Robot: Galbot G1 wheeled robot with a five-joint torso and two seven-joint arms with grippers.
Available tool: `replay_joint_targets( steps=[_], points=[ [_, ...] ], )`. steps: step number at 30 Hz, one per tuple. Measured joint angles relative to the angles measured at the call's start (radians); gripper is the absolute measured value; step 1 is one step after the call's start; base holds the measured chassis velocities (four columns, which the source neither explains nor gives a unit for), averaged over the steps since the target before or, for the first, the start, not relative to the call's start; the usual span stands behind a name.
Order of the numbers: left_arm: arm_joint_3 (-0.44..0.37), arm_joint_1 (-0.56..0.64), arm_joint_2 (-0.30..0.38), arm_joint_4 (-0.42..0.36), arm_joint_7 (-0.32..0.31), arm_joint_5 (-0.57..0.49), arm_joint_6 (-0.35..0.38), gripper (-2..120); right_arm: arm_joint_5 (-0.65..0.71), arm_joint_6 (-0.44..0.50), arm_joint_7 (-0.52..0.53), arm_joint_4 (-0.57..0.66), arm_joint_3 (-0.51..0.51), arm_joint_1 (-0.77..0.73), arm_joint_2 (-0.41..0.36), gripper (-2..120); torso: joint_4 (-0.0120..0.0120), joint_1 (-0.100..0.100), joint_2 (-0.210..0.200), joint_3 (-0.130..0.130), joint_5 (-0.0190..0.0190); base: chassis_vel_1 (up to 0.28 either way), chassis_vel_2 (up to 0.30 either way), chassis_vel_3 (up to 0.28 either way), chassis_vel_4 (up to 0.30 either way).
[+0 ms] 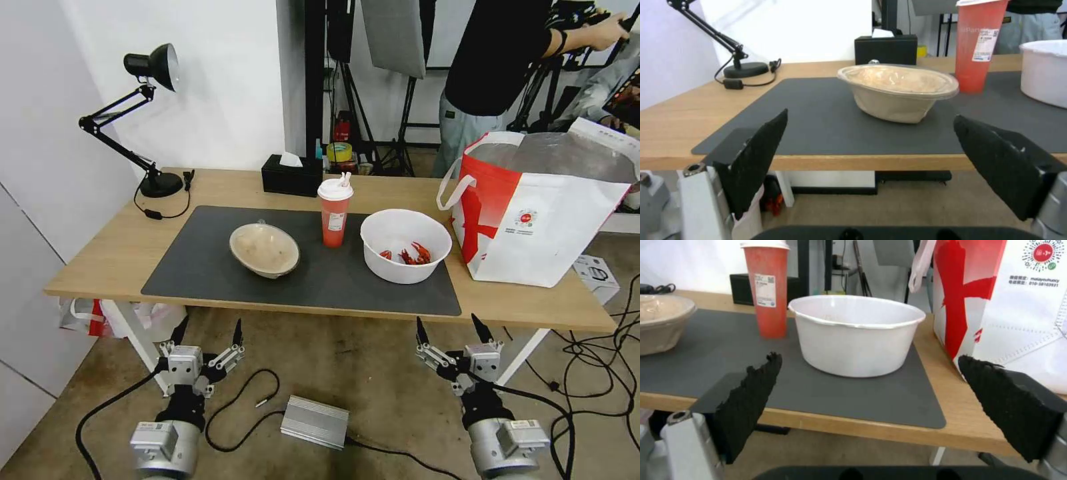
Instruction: Pick up the trash from the table and place it into the takeout bag.
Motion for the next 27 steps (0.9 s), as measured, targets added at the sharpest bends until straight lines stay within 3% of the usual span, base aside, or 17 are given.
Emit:
replay_joint_targets(
  steps=[13,17,19,21,27],
  points=[
    [0.003,0.003,-0.001,-0.005,-0.004,-0.001,0.002,100,0.000,0.000,0.000,0.000,0.000,0.000,0.000,100,0.0000,0.000,0.000,0.000,-0.0001,0.000,0.000,0.000,0.000],
    [0.107,0.078,-0.028,-0.147,-0.136,-0.023,0.071,100,-0.022,0.017,-0.010,0.028,-0.027,-0.048,0.008,100,0.0004,0.000,0.000,0.000,0.0004,0.000,0.000,0.000,0.000],
    [0.132,0.096,-0.036,-0.181,-0.167,-0.029,0.079,100,-0.039,0.032,-0.020,0.052,-0.050,-0.087,0.016,100,0.0003,0.000,0.000,0.000,0.0008,0.000,0.000,0.000,0.000],
    [0.147,0.101,-0.043,-0.198,-0.175,-0.035,0.048,100,-0.083,0.072,-0.043,0.111,-0.106,-0.182,0.035,100,-0.0003,0.000,0.000,0.000,-0.0004,0.000,0.000,0.000,0.000],
    [0.144,0.100,-0.043,-0.194,-0.176,-0.037,0.013,100,-0.102,0.130,-0.047,0.121,-0.126,-0.212,0.048,100,0.0000,0.000,0.000,0.000,-0.0001,0.000,0.000,0.000,0.000]
  ],
)
